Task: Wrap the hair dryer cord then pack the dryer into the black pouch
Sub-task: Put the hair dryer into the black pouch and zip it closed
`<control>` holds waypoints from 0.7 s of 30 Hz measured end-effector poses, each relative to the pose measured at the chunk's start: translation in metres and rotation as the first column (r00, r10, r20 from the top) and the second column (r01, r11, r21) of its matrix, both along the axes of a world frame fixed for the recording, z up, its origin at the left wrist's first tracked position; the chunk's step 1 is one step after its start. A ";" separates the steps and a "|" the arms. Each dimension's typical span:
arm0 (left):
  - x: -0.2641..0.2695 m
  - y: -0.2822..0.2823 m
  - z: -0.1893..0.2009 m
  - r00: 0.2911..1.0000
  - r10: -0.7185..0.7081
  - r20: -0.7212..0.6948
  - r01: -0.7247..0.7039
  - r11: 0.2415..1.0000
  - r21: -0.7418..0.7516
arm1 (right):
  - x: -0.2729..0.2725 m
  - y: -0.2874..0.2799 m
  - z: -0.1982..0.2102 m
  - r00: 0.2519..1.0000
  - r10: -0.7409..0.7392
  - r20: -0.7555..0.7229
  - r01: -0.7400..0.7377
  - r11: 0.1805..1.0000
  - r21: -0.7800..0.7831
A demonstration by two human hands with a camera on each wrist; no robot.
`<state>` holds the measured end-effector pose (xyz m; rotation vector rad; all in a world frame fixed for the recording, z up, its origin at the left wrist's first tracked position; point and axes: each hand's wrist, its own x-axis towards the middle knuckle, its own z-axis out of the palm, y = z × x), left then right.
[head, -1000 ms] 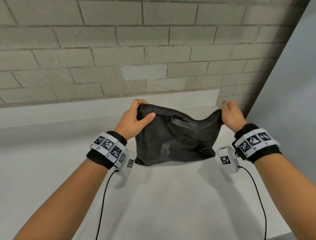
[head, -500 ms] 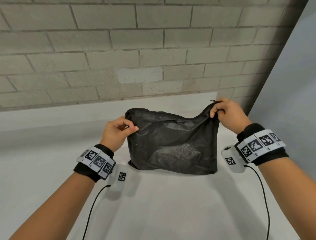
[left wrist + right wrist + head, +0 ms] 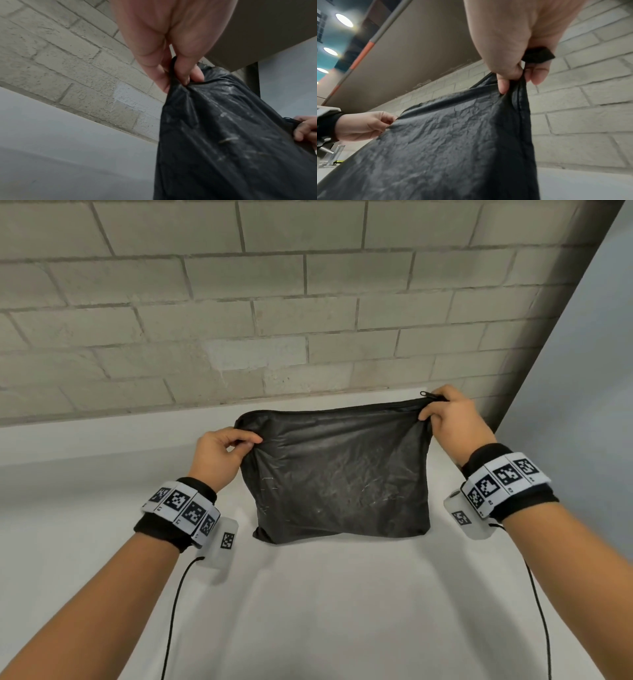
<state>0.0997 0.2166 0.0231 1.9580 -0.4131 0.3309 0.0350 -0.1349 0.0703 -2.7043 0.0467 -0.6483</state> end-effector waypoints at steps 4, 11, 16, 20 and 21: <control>0.027 -0.012 0.006 1.000 -0.003 -0.022 0.007 0.986 0.168 | 0.029 -0.024 -0.007 0.989 0.094 -0.118 -0.095 0.995 -0.006; 0.078 -0.042 0.004 0.942 -0.146 -0.302 0.259 0.888 0.380 | 0.082 -0.069 -0.031 0.931 0.131 -0.342 -0.129 0.991 0.029; 0.112 -0.063 -0.012 0.866 -0.175 -0.469 0.390 0.824 0.411 | 0.119 -0.090 -0.044 0.888 0.148 -0.436 -0.155 0.988 0.019; 0.134 -0.080 -0.022 0.822 -0.165 -0.545 0.465 0.746 0.476 | 0.147 -0.105 -0.055 0.853 0.150 -0.499 -0.166 0.986 0.013; 0.138 -0.083 -0.024 0.817 -0.158 -0.554 0.473 0.735 0.487 | 0.153 -0.109 -0.059 0.845 0.149 -0.514 -0.166 0.986 0.012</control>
